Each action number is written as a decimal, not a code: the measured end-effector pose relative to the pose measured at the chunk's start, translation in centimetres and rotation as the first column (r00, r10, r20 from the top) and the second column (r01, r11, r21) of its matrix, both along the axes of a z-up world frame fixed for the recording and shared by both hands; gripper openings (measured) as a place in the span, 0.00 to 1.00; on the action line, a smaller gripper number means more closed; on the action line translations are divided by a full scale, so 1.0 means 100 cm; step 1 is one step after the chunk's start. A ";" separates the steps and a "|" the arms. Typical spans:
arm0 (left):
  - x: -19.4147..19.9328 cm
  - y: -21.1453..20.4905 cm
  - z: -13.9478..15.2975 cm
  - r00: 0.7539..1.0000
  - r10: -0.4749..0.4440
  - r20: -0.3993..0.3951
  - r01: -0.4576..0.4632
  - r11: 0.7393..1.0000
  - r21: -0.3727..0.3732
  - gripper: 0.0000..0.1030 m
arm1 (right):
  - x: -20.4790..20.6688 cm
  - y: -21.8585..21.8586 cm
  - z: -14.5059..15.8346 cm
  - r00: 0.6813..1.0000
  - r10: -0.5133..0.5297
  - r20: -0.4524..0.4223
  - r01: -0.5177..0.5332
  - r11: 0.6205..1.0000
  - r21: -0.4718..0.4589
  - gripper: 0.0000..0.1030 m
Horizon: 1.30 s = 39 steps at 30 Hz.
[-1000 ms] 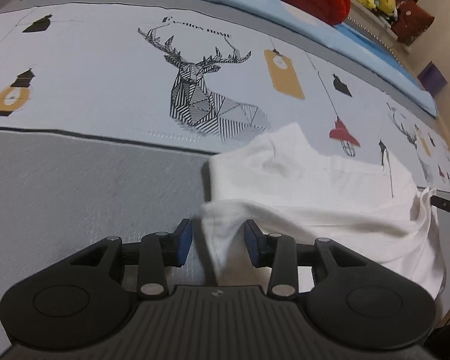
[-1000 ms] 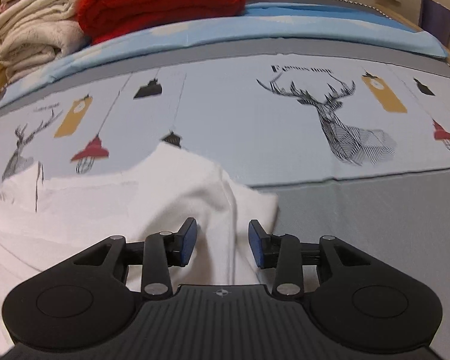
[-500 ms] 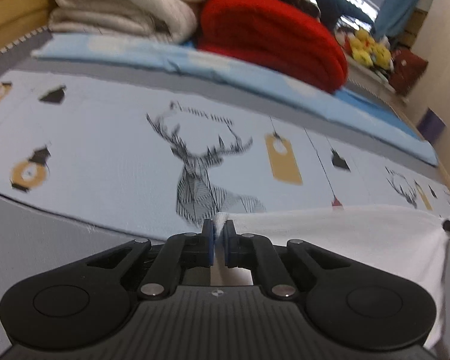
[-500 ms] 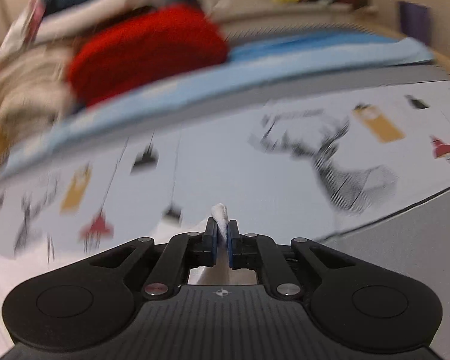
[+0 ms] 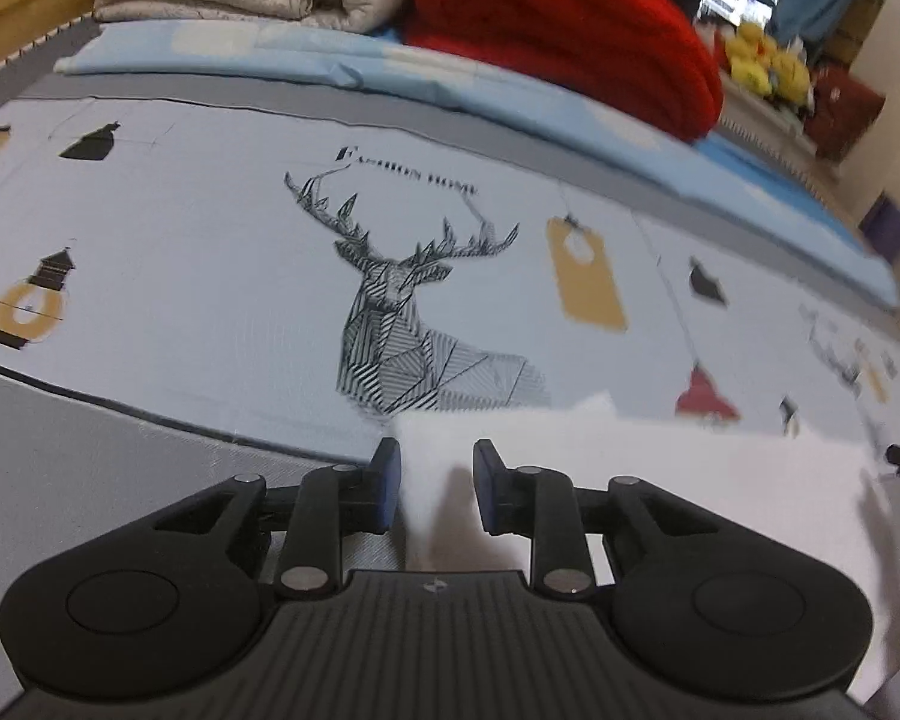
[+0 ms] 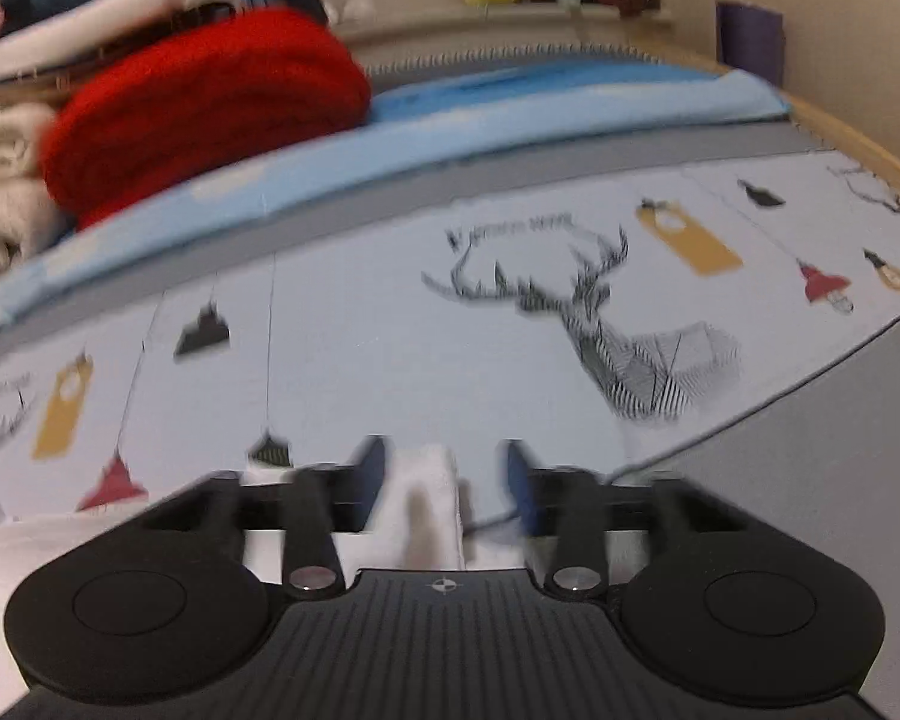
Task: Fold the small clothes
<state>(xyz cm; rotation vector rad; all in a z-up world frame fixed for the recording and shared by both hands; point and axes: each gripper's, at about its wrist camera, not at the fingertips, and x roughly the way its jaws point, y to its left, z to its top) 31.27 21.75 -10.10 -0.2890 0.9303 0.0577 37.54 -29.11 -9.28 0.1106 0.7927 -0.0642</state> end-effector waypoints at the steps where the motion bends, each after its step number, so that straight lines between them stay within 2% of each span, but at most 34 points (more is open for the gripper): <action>1: -0.003 0.000 0.001 1.000 -0.008 0.002 0.008 1.000 0.006 0.28 | -0.001 0.001 -0.002 1.000 0.019 -0.023 -0.019 1.000 -0.008 0.47; 5: -0.024 0.009 0.008 1.000 0.023 -0.014 -0.024 0.997 -0.073 0.28 | -0.012 0.003 -0.010 0.990 0.051 -0.132 -0.054 0.998 -0.019 0.47; 7: -0.035 0.011 0.012 0.995 0.040 -0.092 -0.049 0.994 -0.099 0.28 | -0.024 0.003 -0.017 0.973 0.072 -0.220 -0.072 0.997 0.005 0.46; 9: -0.050 0.010 0.020 0.984 0.044 -0.175 -0.058 0.995 -0.079 0.28 | -0.040 0.003 -0.024 0.948 0.071 -0.310 -0.082 0.996 -0.021 0.46; 11: -0.071 0.009 0.030 0.985 0.022 -0.174 -0.041 0.993 -0.108 0.28 | -0.055 0.000 -0.024 0.930 0.081 -0.358 -0.089 0.996 -0.006 0.46; 13: -0.092 0.010 0.034 0.986 -0.019 -0.166 -0.007 0.988 -0.156 0.34 | -0.070 -0.006 -0.017 0.917 0.075 -0.392 -0.080 0.997 0.001 0.46; 17: -0.125 0.000 0.018 0.975 -0.087 -0.205 0.050 0.983 -0.178 0.34 | -0.103 -0.015 0.001 0.919 0.097 -0.382 -0.099 0.995 0.013 0.46; 19: -0.132 -0.003 -0.004 0.954 -0.110 -0.280 0.047 0.974 -0.223 0.34 | -0.119 -0.020 0.004 0.926 0.108 -0.361 -0.104 0.994 0.031 0.46; 20: -0.133 -0.006 -0.011 0.942 -0.113 -0.316 0.045 0.976 -0.215 0.33 | -0.125 -0.022 0.003 0.930 0.110 -0.350 -0.102 0.994 0.040 0.46; 21: -0.134 -0.009 -0.012 0.941 -0.119 -0.318 0.062 0.981 -0.184 0.33 | -0.129 -0.024 0.000 0.933 0.114 -0.342 -0.102 0.993 0.053 0.46; 23: -0.135 -0.014 -0.013 0.938 -0.150 -0.311 0.099 0.980 -0.174 0.33 | -0.134 -0.026 -0.015 0.904 0.099 -0.416 -0.077 0.995 0.068 0.45; 24: -0.136 -0.015 -0.015 0.934 -0.163 -0.318 0.106 0.977 -0.187 0.32 | -0.134 -0.026 -0.017 0.902 0.091 -0.422 -0.064 0.995 0.077 0.45; 25: -0.137 -0.015 -0.016 0.931 -0.167 -0.326 0.110 0.976 -0.187 0.26 | -0.136 -0.024 -0.018 0.903 0.095 -0.418 -0.071 0.995 0.072 0.45; 26: -0.139 -0.016 -0.017 0.929 -0.170 -0.330 0.117 0.978 -0.175 0.20 | -0.138 -0.021 -0.018 0.904 0.108 -0.414 -0.095 0.994 0.051 0.42; 27: -0.140 -0.017 -0.017 0.927 -0.180 -0.328 0.130 0.977 -0.168 0.08 | -0.140 -0.018 -0.020 0.902 0.118 -0.416 -0.115 0.993 0.032 0.36; 28: -0.143 -0.018 -0.016 0.926 -0.196 -0.322 0.146 0.974 -0.173 0.04 | -0.141 -0.017 -0.021 0.898 0.122 -0.422 -0.126 0.992 0.018 0.29; 29: -0.146 -0.020 -0.014 0.927 -0.210 -0.310 0.164 0.972 -0.167 0.04 | -0.142 -0.018 -0.022 0.895 0.118 -0.431 -0.125 0.992 0.012 0.12; 30: -0.147 -0.021 -0.013 0.929 -0.218 -0.300 0.177 0.971 -0.158 0.03 | -0.144 -0.021 -0.023 0.895 0.109 -0.434 -0.114 0.993 0.014 0.08; 35: -0.150 -0.012 -0.012 0.927 -0.222 -0.303 0.185 0.972 -0.146 0.04 | -0.148 -0.037 -0.013 0.914 0.081 -0.396 -0.055 0.996 0.077 0.05; 38: -0.149 -0.009 -0.014 0.921 -0.220 -0.322 0.178 0.972 -0.154 0.05 | -0.148 -0.042 -0.017 0.906 0.059 -0.420 -0.025 0.996 0.085 0.06; 39: -0.147 -0.006 -0.014 0.922 -0.214 -0.322 0.167 0.972 -0.165 0.09 | -0.148 -0.041 -0.017 0.904 0.062 -0.423 -0.031 0.996 0.080 0.08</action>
